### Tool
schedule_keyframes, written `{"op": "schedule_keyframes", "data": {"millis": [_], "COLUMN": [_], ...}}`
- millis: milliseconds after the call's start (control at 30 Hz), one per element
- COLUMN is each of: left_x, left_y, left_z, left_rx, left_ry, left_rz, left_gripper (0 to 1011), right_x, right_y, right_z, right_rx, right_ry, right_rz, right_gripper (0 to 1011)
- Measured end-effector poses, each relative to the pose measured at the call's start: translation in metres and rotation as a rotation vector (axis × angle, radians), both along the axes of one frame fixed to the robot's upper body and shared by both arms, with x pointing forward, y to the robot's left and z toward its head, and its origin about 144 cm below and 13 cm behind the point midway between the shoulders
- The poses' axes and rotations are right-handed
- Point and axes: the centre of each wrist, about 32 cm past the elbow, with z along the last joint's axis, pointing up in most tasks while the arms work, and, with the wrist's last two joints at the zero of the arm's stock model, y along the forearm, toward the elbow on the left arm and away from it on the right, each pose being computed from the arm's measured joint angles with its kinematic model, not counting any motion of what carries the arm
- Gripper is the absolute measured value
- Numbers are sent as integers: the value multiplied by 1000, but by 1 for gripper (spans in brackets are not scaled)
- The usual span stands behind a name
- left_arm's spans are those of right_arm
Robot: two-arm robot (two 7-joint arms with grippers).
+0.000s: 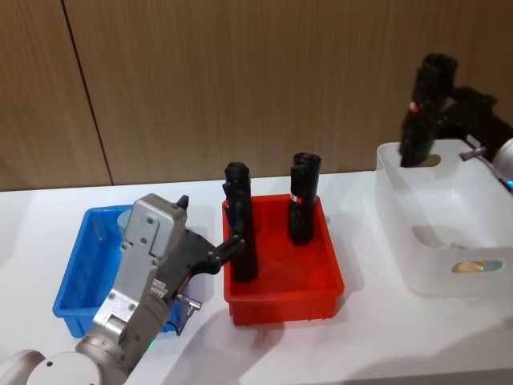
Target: Pick the cotton swabs from the blue box and place them into the white box.
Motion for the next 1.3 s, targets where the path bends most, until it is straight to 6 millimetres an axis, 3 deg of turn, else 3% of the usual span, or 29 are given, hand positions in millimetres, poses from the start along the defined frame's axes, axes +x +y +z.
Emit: {"op": "schedule_keyframes", "data": {"millis": [500,1133,1300], "left_x": [0,0,0], "left_y": [0,0,0], "left_z": [0,0,0], "left_rx": [0,0,0], "left_ry": [0,0,0], "left_rz": [0,0,0], "left_gripper": [1004,1004,1004], "right_x": [9,14,14], "right_y": [-33,-50,-52], "right_z": [-11,-25,-26], "right_rx": [-51,-47,-43], "right_ry": [87,157,157], "right_rz": [-151,-190,-189], "right_gripper": [440,992,1002]}}
